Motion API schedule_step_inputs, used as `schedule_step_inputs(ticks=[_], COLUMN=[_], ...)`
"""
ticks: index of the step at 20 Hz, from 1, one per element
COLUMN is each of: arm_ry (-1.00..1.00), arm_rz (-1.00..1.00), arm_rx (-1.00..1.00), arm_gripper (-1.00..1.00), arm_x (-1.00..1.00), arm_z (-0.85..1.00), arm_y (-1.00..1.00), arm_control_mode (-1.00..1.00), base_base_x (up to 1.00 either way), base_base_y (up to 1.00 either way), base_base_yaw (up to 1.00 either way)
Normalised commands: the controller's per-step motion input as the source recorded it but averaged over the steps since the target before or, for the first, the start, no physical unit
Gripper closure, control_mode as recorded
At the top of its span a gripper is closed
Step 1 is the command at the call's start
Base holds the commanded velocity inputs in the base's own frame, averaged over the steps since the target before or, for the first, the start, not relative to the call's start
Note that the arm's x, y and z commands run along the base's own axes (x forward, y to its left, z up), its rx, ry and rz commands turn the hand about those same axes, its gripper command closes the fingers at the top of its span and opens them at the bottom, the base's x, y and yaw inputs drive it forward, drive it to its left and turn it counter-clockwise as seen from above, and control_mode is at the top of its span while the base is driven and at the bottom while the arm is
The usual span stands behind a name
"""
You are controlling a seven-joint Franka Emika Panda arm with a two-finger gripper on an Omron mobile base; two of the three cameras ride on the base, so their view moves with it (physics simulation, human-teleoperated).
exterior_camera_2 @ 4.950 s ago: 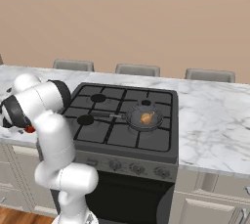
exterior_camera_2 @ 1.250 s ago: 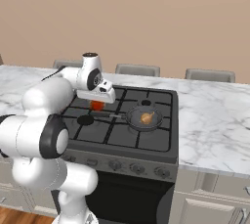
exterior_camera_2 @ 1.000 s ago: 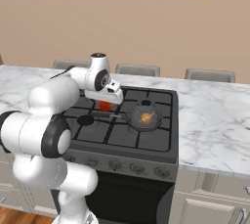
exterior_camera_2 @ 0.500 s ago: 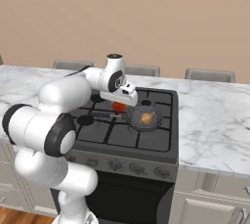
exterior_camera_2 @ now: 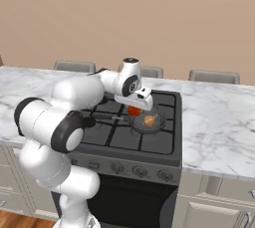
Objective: Place the pan on the front right burner on the stove. Then place the tomato and the onion in the pan and turn on the front right burner.
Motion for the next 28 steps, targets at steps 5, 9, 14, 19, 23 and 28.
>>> schedule_step_inputs(ticks=[5, 9, 14, 19, 23, 28], arm_ry=[0.0, 0.0, 0.0, 0.0, 0.0, 0.0], arm_rz=[0.0, 0.0, 0.0, 0.0, 0.0, 0.0], arm_rx=[0.0, 0.0, 0.0, 0.0, 0.0, 0.0], arm_gripper=[1.0, 1.0, 1.0, 1.0, 1.0, 1.0], arm_x=[0.14, 0.01, 0.02, 0.0, 0.0, 0.0], arm_z=[-0.23, -0.25, -0.2, -0.07, -0.06, -0.15], arm_y=[-0.2, -0.07, 0.0, 0.0, 0.0, 0.0], arm_control_mode=[-1.0, -1.0, -1.0, -1.0, -1.0, -1.0], base_base_x=[0.0, 0.0, 0.0, 0.0, 0.0, 0.0], base_base_y=[0.0, 0.0, 0.0, 0.0, 0.0, 0.0], base_base_yaw=[0.0, 0.0, 0.0, 0.0, 0.0, 0.0])
